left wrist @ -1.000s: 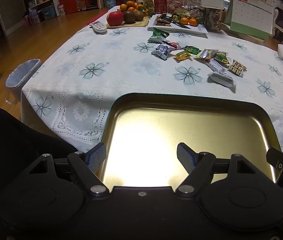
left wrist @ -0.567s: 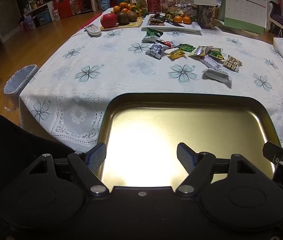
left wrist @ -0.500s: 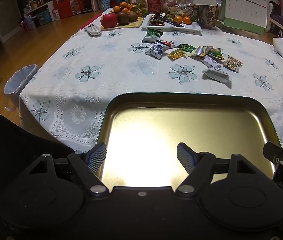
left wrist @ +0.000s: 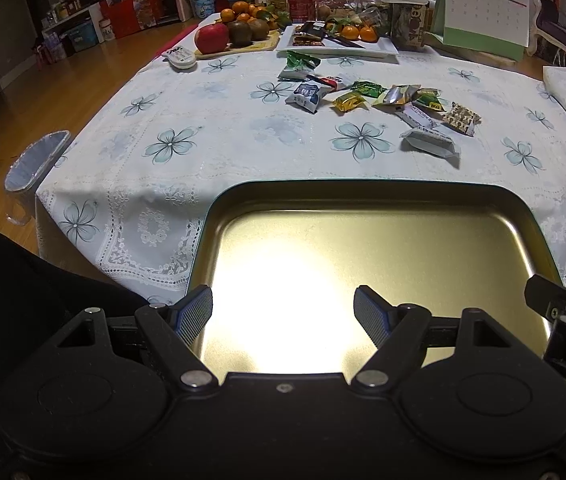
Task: Organize snacks
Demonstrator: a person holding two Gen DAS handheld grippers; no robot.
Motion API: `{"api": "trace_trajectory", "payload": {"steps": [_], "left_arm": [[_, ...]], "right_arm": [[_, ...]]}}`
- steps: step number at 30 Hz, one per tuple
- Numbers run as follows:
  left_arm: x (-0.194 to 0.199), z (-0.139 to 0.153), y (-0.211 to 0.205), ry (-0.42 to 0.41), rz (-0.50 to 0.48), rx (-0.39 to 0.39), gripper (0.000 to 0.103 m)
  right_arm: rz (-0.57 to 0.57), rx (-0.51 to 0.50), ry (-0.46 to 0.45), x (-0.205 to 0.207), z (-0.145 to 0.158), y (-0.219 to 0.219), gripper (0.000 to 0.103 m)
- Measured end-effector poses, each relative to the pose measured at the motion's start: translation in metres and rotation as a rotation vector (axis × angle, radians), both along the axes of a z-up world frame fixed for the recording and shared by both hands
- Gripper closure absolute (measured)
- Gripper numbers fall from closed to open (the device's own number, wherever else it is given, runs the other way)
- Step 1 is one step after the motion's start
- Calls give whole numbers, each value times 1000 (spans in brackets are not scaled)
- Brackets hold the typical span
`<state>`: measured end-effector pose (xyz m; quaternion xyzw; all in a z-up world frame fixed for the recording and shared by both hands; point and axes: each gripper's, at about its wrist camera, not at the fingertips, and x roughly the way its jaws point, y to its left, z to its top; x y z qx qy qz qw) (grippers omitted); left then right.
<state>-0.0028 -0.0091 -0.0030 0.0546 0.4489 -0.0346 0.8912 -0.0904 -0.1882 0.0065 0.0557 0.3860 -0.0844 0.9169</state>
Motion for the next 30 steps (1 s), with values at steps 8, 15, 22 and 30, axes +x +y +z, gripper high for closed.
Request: {"api": "trace_trajectory", "payload": {"steps": [8, 15, 22, 30], "left_arm": [[0, 0, 0, 0, 0, 0, 25], [0, 0, -1, 0, 1, 1, 25], [-1, 0, -2, 0, -1, 1, 25], [-1, 0, -3, 0, 1, 1, 25]], "right_arm": [[1, 3, 0, 0, 0, 0, 4], [1, 5, 0, 0, 0, 0, 4], [2, 5, -1, -1, 1, 1, 4], [3, 6, 1, -1, 1, 2, 4]]}}
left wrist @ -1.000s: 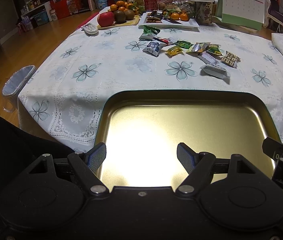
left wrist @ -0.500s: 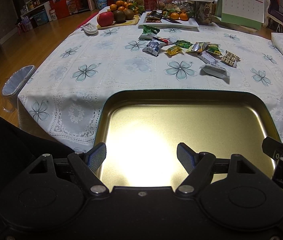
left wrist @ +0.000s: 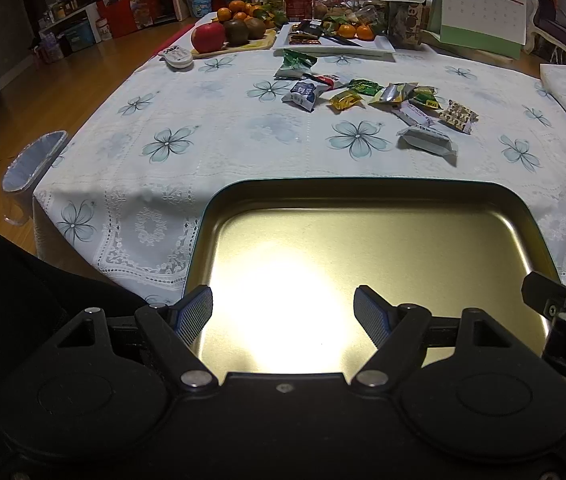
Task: Organize snacks
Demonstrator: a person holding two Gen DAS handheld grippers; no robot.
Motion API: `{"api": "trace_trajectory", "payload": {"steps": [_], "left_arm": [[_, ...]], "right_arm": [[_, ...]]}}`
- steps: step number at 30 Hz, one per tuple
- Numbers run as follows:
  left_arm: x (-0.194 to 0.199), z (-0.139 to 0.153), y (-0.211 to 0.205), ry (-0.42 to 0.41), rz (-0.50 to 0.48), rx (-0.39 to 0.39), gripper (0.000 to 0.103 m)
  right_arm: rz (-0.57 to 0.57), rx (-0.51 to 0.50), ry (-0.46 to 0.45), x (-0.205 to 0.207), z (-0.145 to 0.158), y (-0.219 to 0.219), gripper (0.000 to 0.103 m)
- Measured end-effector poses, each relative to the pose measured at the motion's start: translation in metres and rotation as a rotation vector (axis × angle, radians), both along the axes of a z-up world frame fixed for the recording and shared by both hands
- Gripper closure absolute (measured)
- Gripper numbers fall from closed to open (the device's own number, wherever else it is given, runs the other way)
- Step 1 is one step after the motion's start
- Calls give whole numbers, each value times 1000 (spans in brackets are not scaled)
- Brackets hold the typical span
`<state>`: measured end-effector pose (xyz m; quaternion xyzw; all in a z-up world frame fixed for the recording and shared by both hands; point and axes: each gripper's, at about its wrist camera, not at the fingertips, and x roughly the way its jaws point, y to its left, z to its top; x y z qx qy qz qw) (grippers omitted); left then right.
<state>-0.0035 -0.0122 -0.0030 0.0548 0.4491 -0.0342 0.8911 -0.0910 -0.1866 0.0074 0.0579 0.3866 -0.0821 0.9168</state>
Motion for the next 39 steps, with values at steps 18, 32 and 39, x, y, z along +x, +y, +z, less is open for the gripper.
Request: {"api": "trace_trajectory", "payload": {"steps": [18, 32, 39], "left_arm": [[0, 0, 0, 2, 0, 0, 25], [-2, -1, -5, 3, -2, 1, 25], [-6, -4, -9, 22, -18, -6, 25]], "right_arm": [[-1, 5, -1, 0, 0, 0, 4], [4, 7, 8, 0, -2, 2, 4], [4, 14, 22, 3, -2, -1, 4]]}}
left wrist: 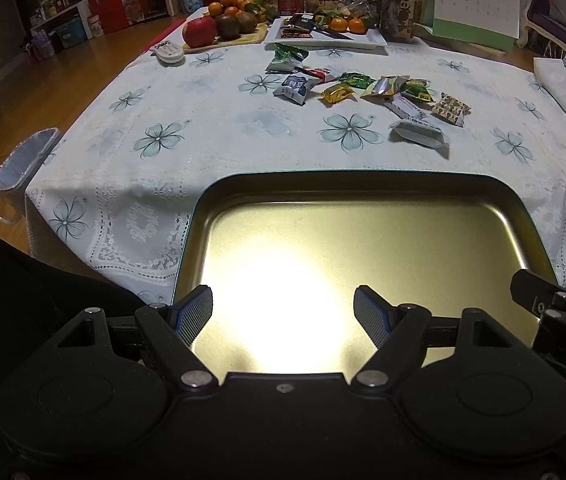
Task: Organize snacks
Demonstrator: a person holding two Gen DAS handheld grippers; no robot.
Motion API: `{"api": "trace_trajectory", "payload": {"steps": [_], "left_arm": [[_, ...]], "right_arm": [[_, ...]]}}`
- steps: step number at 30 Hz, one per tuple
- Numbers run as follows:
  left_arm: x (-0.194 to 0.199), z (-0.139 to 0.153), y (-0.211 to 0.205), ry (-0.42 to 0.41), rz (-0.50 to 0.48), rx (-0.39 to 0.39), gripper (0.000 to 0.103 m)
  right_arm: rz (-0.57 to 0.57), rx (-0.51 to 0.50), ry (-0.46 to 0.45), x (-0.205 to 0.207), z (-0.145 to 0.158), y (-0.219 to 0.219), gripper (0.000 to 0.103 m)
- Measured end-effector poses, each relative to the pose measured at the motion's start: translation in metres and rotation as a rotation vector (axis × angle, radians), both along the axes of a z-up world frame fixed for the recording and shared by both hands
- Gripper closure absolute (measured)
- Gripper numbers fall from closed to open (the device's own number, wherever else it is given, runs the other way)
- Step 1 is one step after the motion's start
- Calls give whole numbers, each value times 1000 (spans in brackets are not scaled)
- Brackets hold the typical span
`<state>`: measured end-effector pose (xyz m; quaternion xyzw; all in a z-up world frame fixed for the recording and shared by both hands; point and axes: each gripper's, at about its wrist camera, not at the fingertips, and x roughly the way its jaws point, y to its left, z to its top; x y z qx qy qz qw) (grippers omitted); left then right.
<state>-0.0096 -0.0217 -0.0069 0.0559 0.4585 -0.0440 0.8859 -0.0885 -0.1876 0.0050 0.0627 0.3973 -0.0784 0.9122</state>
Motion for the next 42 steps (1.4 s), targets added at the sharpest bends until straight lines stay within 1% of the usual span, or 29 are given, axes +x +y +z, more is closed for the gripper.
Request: {"api": "trace_trajectory", "payload": {"steps": [7, 11, 14, 17, 20, 22, 24, 26, 29, 32, 34, 37, 39, 42], "left_arm": [[3, -1, 3, 53, -22, -18, 25], [5, -1, 2, 76, -34, -13, 26], [5, -1, 1, 98, -48, -24, 25], [6, 2, 0, 115, -48, -13, 26], [9, 6, 0, 132, -47, -6, 26], [14, 8, 3, 153, -40, -13, 26], [23, 12, 5, 165, -29, -21, 26], [34, 18, 8, 162, -14, -23, 26], [56, 32, 8, 141, 2, -20, 26], [80, 45, 7, 109, 15, 0, 26], [99, 52, 5, 95, 20, 5, 26], [129, 55, 1, 100, -2, -9, 26], [148, 55, -3, 98, -4, -14, 28], [175, 52, -9, 105, -9, -15, 30]], "right_arm": [[11, 19, 44, 3, 0, -1, 4], [38, 22, 88, 5, 0, 1, 4], [56, 29, 125, 7, 1, 3, 5], [59, 28, 156, 10, 3, 3, 5], [57, 61, 154, 11, 10, -1, 5], [63, 83, 139, 14, 19, -6, 5], [52, 84, 115, 21, 29, -12, 5], [31, 85, 94, 35, 40, -19, 5], [12, 123, 92, 64, 52, -34, 6], [-1, 188, 125, 102, 60, -51, 6], [-12, 214, 151, 129, 61, -59, 6], [-35, 201, 174, 167, 59, -67, 6], [-74, 162, 189, 190, 55, -71, 6], [-132, 118, 212, 224, 48, -79, 11]]}}
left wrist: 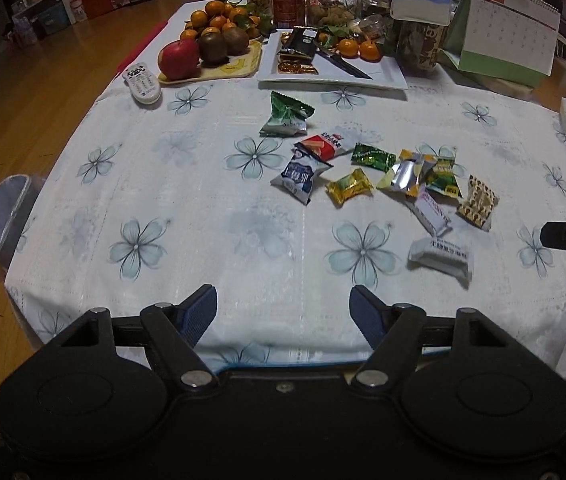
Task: Organize snacks
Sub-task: 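Grasp the blue-white candy with the left tool while the right tool grasps the brown-patterned wafer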
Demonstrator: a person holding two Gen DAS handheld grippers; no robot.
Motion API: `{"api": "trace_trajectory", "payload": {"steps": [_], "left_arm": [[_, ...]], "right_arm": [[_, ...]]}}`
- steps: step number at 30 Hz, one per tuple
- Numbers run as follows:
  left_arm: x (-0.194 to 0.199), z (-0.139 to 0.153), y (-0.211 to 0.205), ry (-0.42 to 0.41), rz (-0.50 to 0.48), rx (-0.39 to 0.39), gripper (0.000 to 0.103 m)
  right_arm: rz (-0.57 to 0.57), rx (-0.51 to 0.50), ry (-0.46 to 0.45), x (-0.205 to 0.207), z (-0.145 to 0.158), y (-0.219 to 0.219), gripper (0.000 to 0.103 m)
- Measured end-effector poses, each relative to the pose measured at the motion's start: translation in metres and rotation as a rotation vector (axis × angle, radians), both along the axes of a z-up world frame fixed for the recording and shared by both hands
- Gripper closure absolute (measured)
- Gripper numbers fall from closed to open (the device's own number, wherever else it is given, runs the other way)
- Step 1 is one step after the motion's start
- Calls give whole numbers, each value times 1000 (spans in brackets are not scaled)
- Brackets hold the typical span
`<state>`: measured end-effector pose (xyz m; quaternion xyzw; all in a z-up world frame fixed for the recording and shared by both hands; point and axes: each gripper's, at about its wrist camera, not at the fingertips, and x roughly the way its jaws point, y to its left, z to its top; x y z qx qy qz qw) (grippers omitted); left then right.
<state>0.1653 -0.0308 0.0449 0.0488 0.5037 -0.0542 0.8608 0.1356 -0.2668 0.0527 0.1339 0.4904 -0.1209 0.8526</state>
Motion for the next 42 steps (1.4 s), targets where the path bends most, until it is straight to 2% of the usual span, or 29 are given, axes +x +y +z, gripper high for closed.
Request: {"api": "trace_trajectory", "payload": {"steps": [3, 5, 6, 9, 12, 16, 19, 27, 33, 36, 39, 42], "left_arm": [[27, -6, -7, 25, -6, 3, 31], [42, -10, -11, 43, -20, 4, 37], [50, -12, -13, 51, -23, 7, 37], [71, -19, -13, 63, -16, 18, 37], [91, -23, -11, 75, -18, 22, 37], [112, -26, -3, 70, 0, 8, 37], [123, -32, 4, 84, 2, -27, 37], [155, -49, 9, 146, 20, -71, 39], [166, -56, 0, 201, -19, -132, 38], [167, -61, -12, 207, -41, -108, 38], [169, -67, -22, 200, -50, -68, 38], [173, -73, -28, 189, -53, -40, 39]], "right_arm": [[-18, 12, 33, 28, -9, -9, 11], [-13, 20, 53, 47, -14, -13, 13], [-9, 16, 61, 56, -17, -14, 17], [-11, -7, 76, 76, -23, -15, 18], [-51, 38, 104, 93, -31, -21, 18], [-84, 154, 159, 112, -45, -35, 34], [-110, 192, 193, 123, -55, -43, 44], [-169, 225, 241, 151, -80, -37, 46], [-220, 226, 326, 163, -106, -32, 49], [-231, 225, 339, 165, -112, -32, 54], [-225, 223, 334, 167, -110, -32, 65], [-235, 248, 341, 167, -109, -36, 69]]}}
